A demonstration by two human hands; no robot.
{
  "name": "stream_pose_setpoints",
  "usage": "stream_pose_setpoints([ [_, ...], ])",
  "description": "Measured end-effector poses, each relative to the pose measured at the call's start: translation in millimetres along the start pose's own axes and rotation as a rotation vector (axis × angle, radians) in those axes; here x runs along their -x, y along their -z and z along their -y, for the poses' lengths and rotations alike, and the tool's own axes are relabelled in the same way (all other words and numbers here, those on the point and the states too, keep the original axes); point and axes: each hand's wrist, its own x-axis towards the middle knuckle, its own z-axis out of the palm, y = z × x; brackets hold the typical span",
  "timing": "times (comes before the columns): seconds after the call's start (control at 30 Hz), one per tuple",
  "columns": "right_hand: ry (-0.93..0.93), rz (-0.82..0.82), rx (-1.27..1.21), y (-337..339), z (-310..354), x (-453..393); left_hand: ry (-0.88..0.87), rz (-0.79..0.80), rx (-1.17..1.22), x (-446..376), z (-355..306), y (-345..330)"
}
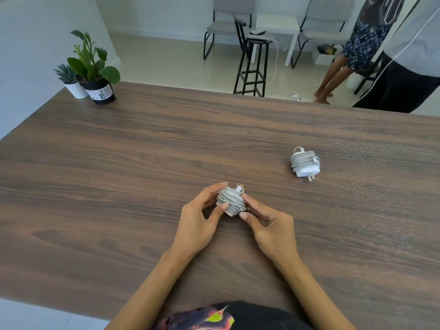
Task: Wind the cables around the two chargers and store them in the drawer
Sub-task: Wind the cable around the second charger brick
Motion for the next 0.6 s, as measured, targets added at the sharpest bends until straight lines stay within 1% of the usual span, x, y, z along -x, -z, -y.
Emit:
stream_pose_setpoints([
  [0.07, -0.001, 0.008, -0.008, 0, 0, 0, 0.001, -0.029, -0.013, 0, 1, -1],
  [0.2, 0.009, -0.008, -0.031, -2, 0, -1, -0.046, -0.158, -0.048, 4, 5, -6],
  [0.3, 0.047, -0.039, 0.006, -4, 1, -1, -0.014, -0.225, 0.028, 10, 8, -8],
  [0.4, 0.048, -0.046, 0.013, -6, -1, -3, -0.012, -0.199, 0.055, 12, 8, -8],
  [0.6, 0.036, -0.050, -0.015, -8, -3, -6, -0.053, -0.170, -0.027, 12, 5, -10],
])
